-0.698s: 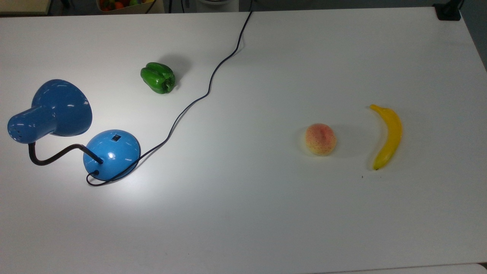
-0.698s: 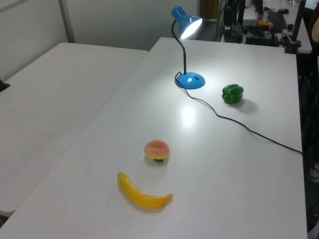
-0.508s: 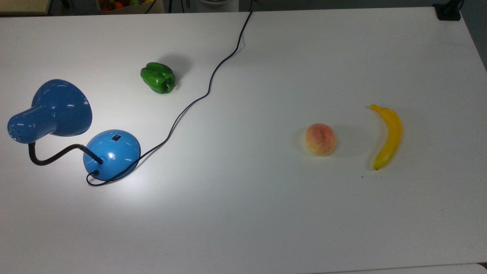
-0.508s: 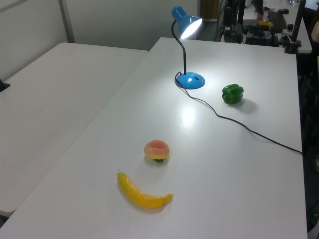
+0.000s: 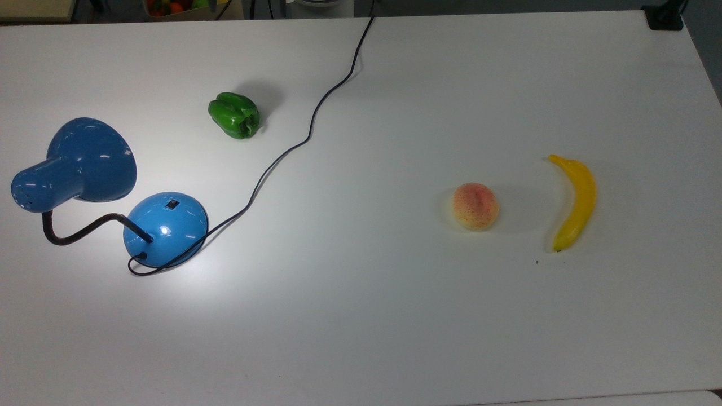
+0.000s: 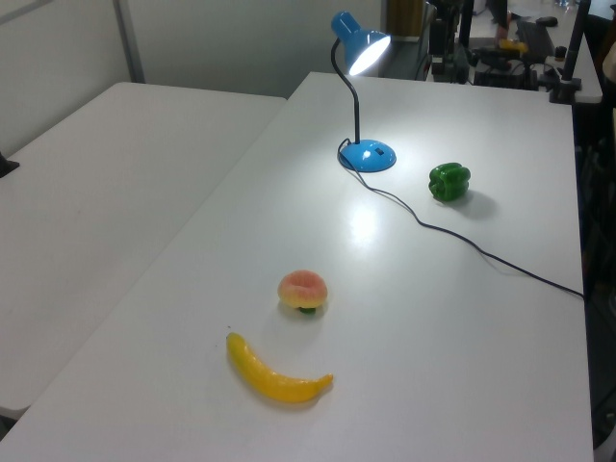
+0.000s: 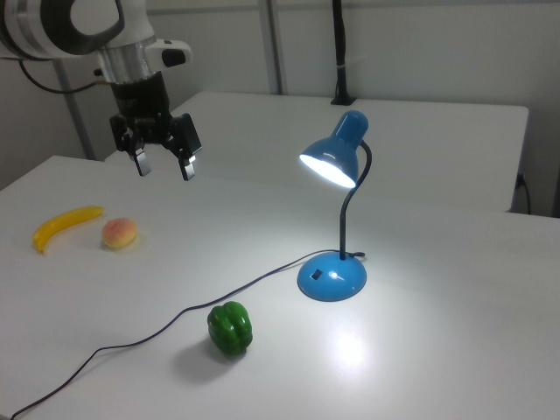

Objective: Turn off lamp

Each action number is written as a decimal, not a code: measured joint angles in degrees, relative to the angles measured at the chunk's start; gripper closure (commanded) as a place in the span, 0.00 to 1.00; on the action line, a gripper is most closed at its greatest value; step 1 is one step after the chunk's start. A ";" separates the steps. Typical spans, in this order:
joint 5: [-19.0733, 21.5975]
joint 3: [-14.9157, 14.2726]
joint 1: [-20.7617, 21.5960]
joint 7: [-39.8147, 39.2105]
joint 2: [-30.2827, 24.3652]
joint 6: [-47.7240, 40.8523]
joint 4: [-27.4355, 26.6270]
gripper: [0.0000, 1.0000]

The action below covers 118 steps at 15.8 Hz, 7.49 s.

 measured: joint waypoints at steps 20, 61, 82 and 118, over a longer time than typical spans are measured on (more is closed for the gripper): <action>0.31 0.00 0.01 0.02 0.82 0.00 -0.01 1.00; 0.30 -0.79 -12.79 8.86 18.27 47.57 -16.20 1.00; 0.30 -0.79 -12.92 8.89 23.21 62.84 -16.16 1.00; -0.30 5.81 -1.18 5.66 2.11 9.89 -6.65 1.00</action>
